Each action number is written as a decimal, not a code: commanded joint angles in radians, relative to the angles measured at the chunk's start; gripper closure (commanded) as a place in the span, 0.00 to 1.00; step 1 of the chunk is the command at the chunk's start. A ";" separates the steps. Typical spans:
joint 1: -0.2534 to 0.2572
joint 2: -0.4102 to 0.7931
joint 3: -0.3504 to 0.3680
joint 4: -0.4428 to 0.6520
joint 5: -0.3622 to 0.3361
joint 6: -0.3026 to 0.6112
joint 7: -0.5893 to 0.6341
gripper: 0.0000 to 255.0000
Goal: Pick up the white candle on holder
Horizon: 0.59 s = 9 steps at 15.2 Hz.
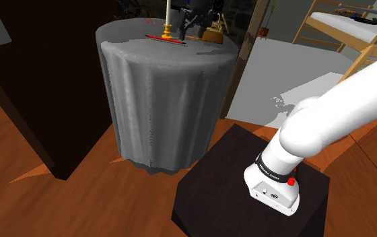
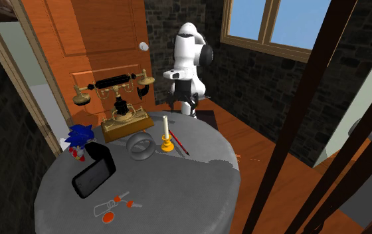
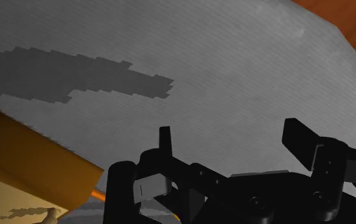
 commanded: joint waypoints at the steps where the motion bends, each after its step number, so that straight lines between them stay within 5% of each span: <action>1: -0.006 0.056 0.002 0.055 -0.008 0.030 0.016 0.00; 9: -0.030 0.289 -0.003 0.320 -0.042 0.107 0.069 0.00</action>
